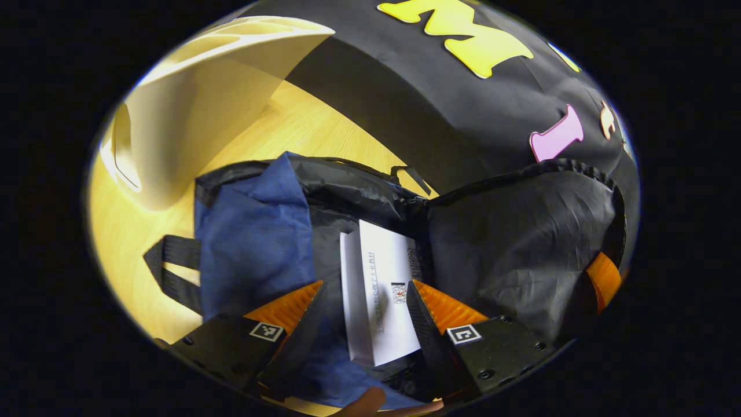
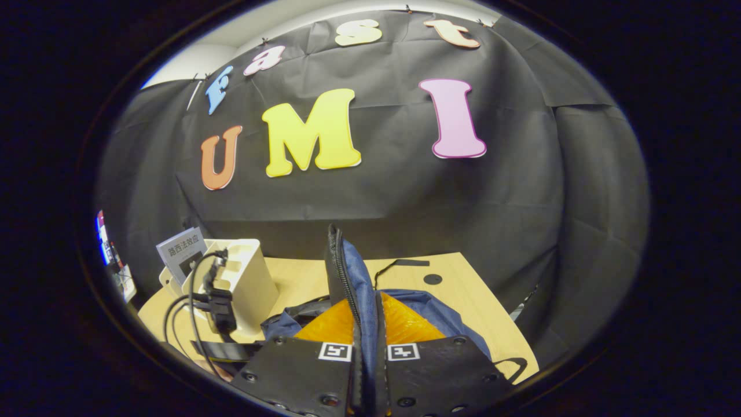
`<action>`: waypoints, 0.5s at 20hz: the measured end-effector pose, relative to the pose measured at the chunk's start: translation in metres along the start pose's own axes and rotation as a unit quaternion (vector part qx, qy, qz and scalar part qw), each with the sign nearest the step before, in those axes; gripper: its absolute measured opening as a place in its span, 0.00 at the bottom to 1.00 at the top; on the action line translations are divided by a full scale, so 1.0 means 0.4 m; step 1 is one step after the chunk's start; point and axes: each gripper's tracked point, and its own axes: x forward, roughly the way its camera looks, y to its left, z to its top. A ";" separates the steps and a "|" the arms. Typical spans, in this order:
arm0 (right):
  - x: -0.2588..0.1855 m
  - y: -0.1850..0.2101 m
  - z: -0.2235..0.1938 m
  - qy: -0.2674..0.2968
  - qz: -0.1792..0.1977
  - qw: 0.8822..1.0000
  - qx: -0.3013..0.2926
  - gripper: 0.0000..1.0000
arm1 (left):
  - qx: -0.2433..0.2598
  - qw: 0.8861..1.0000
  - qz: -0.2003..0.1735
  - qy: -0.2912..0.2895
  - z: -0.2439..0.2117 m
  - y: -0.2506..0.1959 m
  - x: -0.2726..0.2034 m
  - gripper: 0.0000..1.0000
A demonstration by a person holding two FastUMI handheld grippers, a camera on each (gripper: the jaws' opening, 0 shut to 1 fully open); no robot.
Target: Open the schoolbag, grab two books from the bookshelf and put them into the schoolbag.
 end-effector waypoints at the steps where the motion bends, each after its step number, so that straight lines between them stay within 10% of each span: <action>1: 0.002 0.000 -0.007 0.002 -0.003 1.000 -0.003 0.08 | 0.016 1.000 0.009 -0.005 0.004 0.016 -0.019 0.87; 10: 0.010 0.040 -0.058 0.012 -0.005 1.000 -0.017 0.08 | 0.179 0.974 0.112 -0.085 0.136 0.129 -0.217 0.87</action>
